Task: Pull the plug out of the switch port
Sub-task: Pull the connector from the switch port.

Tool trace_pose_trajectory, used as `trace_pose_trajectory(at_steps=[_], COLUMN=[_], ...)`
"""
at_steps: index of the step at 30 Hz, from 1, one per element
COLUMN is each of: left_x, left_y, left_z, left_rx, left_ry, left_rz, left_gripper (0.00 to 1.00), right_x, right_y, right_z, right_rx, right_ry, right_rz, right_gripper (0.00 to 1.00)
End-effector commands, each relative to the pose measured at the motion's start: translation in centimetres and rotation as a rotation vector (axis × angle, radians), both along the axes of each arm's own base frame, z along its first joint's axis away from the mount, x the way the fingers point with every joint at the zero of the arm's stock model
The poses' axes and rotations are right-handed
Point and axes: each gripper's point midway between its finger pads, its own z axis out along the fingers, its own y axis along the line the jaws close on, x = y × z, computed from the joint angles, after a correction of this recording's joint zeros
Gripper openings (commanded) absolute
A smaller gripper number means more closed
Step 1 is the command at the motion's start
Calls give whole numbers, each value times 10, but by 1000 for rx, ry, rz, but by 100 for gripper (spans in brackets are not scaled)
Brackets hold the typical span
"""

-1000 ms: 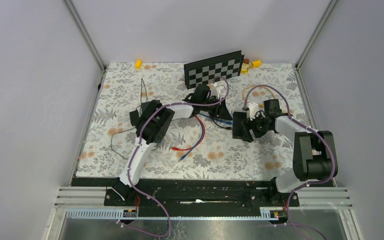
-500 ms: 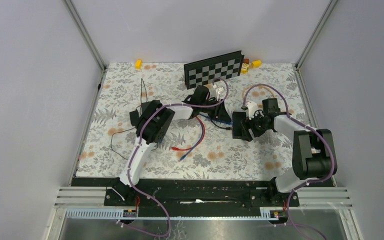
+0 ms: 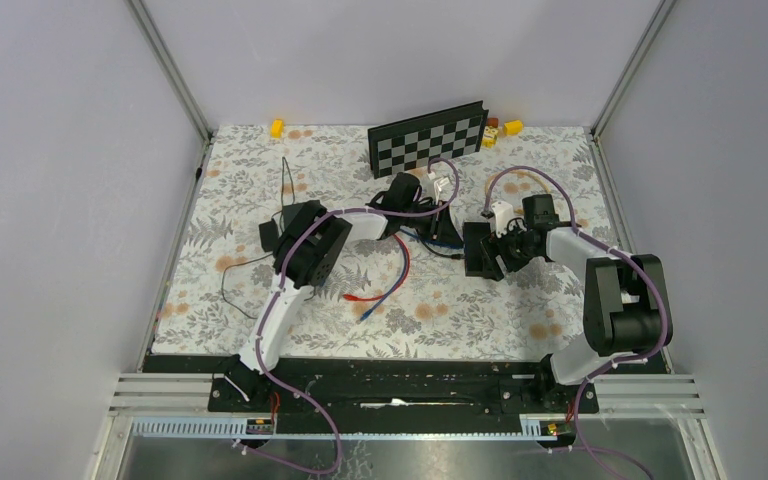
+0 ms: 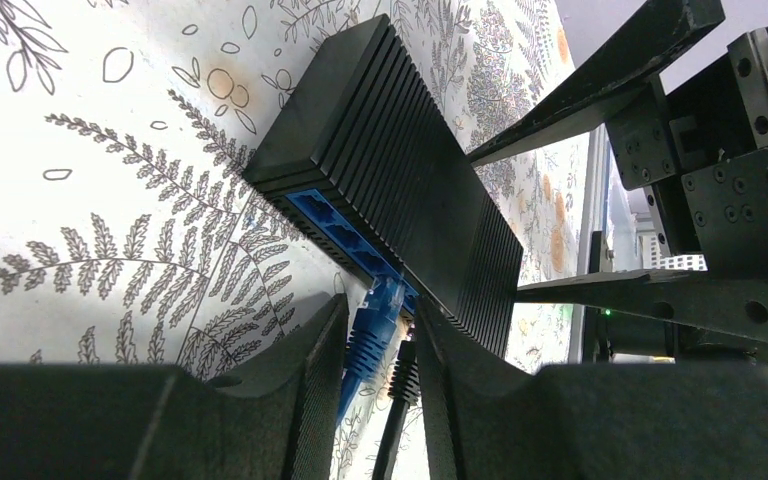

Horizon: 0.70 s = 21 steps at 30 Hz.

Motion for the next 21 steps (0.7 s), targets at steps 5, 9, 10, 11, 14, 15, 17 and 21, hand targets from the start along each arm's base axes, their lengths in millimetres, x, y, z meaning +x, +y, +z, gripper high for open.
trace_pose_trajectory(at_steps=[5, 9, 10, 11, 14, 15, 17, 21], left_x=[-36, -32, -32, -32, -34, -34, -36, -36], left_y=[11, 7, 7, 6, 7, 7, 7, 5], left_z=[-77, -75, -75, -75, -75, -75, -76, -74], left_rx=[168, 161, 160, 159, 156, 154, 154, 139], left_ry=[227, 228, 228, 230, 234, 235, 239, 257], left_rz=[-1, 3, 4, 2, -6, -8, -11, -14], left_gripper=[32, 31, 30, 29, 26, 25, 24, 23], right_x=[-4, -4, -4, -4, -3, -3, -3, -2], right_y=[2, 3, 3, 2, 2, 2, 2, 2], right_z=[-10, -10, -10, -10, -10, -10, -10, -10], right_rx=[-18, -19, -20, -20, -21, -23, -22, -22], right_ry=[37, 36, 36, 36, 34, 35, 35, 35], right_rz=[-8, -6, -5, -5, -6, -6, -6, -6], right_gripper=[79, 79, 79, 79, 79, 79, 79, 79])
